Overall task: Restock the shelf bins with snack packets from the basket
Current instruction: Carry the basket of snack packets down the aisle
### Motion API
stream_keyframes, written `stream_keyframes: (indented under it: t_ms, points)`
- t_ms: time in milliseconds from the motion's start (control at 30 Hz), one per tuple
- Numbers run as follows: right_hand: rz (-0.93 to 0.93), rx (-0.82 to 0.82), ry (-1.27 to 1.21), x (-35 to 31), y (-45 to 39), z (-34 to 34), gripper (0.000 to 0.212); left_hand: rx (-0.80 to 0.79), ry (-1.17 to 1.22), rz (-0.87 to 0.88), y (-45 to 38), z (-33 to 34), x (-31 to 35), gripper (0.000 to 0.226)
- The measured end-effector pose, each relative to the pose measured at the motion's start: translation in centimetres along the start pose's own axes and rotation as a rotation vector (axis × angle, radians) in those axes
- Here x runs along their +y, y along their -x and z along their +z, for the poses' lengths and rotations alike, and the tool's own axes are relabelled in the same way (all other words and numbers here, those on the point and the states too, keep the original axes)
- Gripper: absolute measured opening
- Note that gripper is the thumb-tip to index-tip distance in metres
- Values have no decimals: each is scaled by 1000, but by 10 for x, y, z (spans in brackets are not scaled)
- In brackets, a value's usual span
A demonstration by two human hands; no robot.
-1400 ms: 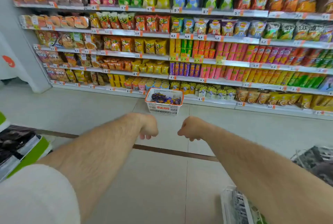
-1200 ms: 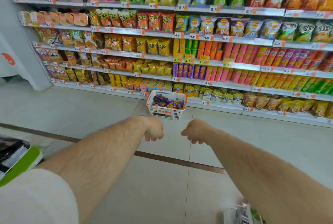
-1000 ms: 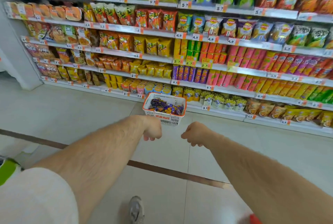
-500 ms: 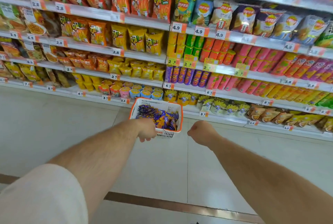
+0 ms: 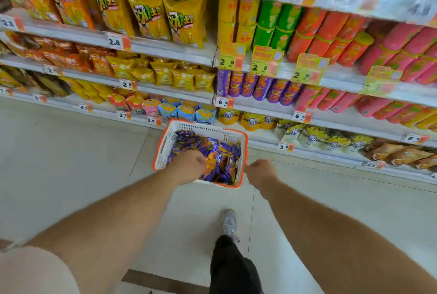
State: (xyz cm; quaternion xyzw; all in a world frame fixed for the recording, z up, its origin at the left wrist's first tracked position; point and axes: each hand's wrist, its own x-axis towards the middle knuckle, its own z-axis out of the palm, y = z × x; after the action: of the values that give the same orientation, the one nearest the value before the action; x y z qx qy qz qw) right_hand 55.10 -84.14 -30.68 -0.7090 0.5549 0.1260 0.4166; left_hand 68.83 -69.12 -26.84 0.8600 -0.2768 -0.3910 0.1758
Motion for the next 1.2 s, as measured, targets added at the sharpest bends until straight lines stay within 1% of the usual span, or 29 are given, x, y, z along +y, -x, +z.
stream_keyframes:
  t_ms: [100,133,200,300,367,400,467,500,633,733,800,833,900,933,1000,1033,1067,1100,1167,1200]
  points:
    - [61,-44,-3,-8,-58,-4,18,-45,36,-69,-57,11,7,17]
    - [75,-53,-8,-10,-76,-4,15,-34,64,-92,-76,14,7,16]
    - [116,-67,-36,-8,-108,2,17,-2,119,-116,-110,23,8,17]
    - [179,-62,-41,4,-160,25,18,51,205,-126,-168,44,2,17]
    - [217,-54,-53,19,-202,51,10,54,290,-152,-213,69,-14,17]
    - [237,-39,-71,28,-227,65,16,38,325,-152,-237,85,-25,17]
    - [283,-6,-109,44,-274,94,42,-23,338,-146,-280,120,-49,18]
    - [299,-1,-129,52,-297,107,49,-57,338,-144,-298,137,-60,19]
    - [344,-52,-154,76,-369,158,60,-132,385,-139,-353,191,-98,21]
    - [419,-57,-267,88,-398,187,62,-193,438,-162,-370,217,-116,20]
    - [466,18,-399,88,-403,200,55,-225,439,-172,-374,224,-128,19]
    - [483,100,-434,85,-401,205,51,-234,429,-174,-375,224,-134,18]
    - [475,287,-374,75,-389,211,43,-222,409,-174,-376,215,-147,20]
    - [446,338,-358,67,-380,213,36,-200,387,-168,-376,205,-153,21]
    - [404,365,-390,41,-362,213,19,-152,323,-175,-378,178,-168,20]
    - [402,358,-418,24,-355,210,13,-129,297,-193,-380,164,-177,17]
    - [413,318,-454,9,-351,210,12,-107,272,-226,-384,150,-190,15]
    - [431,246,-505,-11,-346,211,13,-72,243,-264,-386,137,-202,13]
    - [445,29,-595,-45,-340,226,16,25,178,-326,-392,115,-232,19]
    - [452,-43,-589,-59,-339,240,22,84,149,-343,-394,107,-247,23]
